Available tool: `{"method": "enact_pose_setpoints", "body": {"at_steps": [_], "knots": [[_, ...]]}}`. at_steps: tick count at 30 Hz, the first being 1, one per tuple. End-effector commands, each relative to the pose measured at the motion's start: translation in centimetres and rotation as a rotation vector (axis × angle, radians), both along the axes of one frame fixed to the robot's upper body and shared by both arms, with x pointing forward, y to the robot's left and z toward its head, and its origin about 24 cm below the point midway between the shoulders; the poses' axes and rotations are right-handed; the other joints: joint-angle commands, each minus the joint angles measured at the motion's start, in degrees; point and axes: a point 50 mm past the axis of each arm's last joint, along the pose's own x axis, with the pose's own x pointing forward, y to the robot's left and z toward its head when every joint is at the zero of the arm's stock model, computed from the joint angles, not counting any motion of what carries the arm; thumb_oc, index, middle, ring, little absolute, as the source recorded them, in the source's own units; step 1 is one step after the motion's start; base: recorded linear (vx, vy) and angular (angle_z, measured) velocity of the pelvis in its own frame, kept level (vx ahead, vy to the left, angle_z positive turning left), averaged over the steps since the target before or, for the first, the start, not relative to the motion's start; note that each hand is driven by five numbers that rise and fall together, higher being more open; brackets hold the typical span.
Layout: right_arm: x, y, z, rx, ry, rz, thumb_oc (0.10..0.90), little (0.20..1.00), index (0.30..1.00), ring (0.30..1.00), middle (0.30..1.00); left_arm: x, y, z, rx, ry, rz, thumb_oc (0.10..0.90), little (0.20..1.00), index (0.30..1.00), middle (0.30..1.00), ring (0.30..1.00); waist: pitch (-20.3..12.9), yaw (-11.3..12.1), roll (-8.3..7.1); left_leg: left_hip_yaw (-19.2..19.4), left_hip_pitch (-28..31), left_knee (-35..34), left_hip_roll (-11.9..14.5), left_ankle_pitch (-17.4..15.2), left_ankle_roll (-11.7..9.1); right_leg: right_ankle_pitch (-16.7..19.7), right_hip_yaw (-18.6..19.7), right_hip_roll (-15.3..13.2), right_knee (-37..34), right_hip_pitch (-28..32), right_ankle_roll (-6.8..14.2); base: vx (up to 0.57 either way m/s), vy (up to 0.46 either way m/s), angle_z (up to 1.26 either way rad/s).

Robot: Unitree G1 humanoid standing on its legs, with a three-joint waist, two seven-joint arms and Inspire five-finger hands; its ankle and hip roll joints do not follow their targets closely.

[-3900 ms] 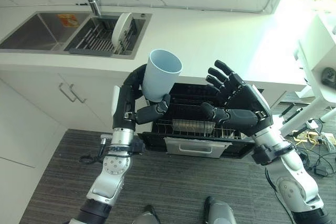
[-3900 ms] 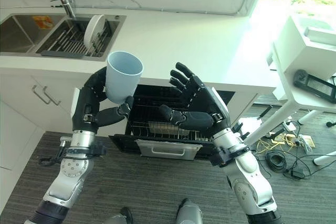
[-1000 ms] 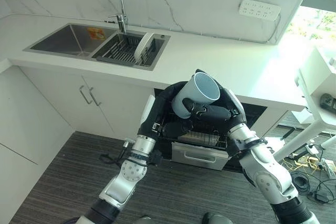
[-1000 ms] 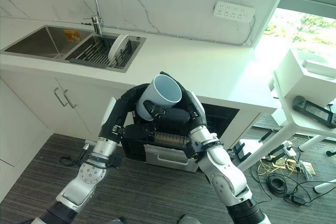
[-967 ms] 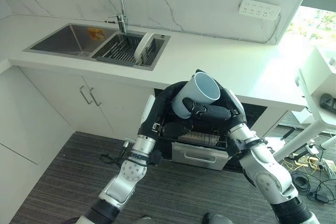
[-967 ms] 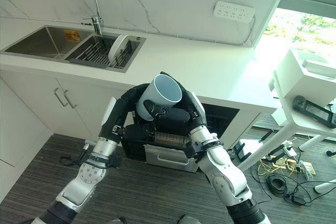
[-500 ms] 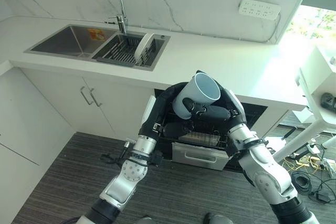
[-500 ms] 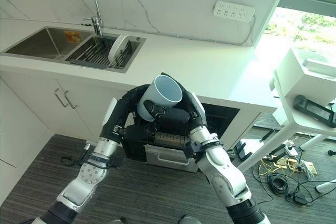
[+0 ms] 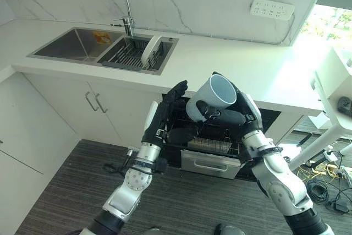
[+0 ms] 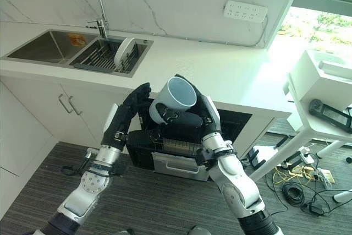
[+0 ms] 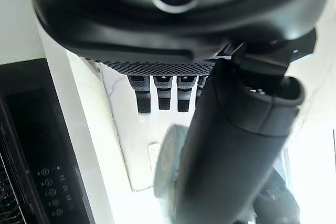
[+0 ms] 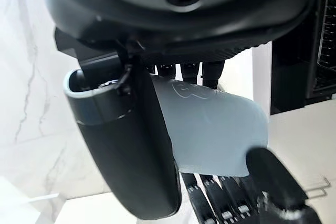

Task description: Place the dishes in the dishwasher.

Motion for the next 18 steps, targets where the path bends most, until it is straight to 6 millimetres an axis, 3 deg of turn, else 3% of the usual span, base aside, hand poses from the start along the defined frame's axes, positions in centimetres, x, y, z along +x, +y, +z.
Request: {"method": "enact_pose_setpoints", "body": {"at_steps": [1, 11, 14, 18], "knots": [[-0.2, -2.1, 5.4, 0.062, -0.313, -0.094, 0.4, 0.3, 0.3, 0.3, 0.3, -0.1, 1.8, 6.1, -0.156, -0.318, 0.088, 0.8, 0.9, 0.9, 0.9, 0.9, -1.2, 0.0, -0.27, -5.9, 3.3, 1.7, -0.3, -10.1, 0.2, -4.3, 1.7, -0.3, -3.0, 4.2, 4.1, 0.0, 0.0, 0.0], [-0.7, -3.9, 4.9, 0.065, -0.316, -0.173, 0.4, 0.3, 0.3, 0.3, 0.3, -0.5, 4.9, 6.5, -0.201, -0.363, 0.232, 0.8, 0.9, 0.9, 0.9, 0.9, -1.2, -0.5, 0.0, -5.8, 3.4, 1.7, -0.2, -9.9, 0.0, -4.5, 2.0, -0.1, -3.0, 4.3, 3.9, 0.0, 0.0, 0.0], [-0.9, -4.6, 4.8, 0.075, -0.306, -0.203, 0.4, 0.3, 0.3, 0.3, 0.3, -0.7, 5.1, 6.9, -0.208, -0.372, 0.171, 0.8, 0.9, 0.9, 0.9, 0.9, -1.3, -0.9, 0.13, -5.8, 3.4, 1.7, -0.2, -9.9, 0.0, -4.5, 2.3, 0.0, -3.0, 4.1, 3.9, 0.0, 0.0, 0.0], [-1.1, -5.3, 3.9, 0.129, -0.269, -0.228, 0.4, 0.3, 0.3, 0.3, 0.3, -0.2, 4.8, 5.9, -0.173, -0.234, 0.048, 0.8, 0.9, 0.9, 0.9, 0.9, -1.1, -1.9, 0.59, -5.2, 3.5, 1.7, -0.1, -9.8, 0.1, -4.3, 3.1, 0.2, -3.0, 3.6, 3.9, 0.01, 0.001, -0.07]]}}
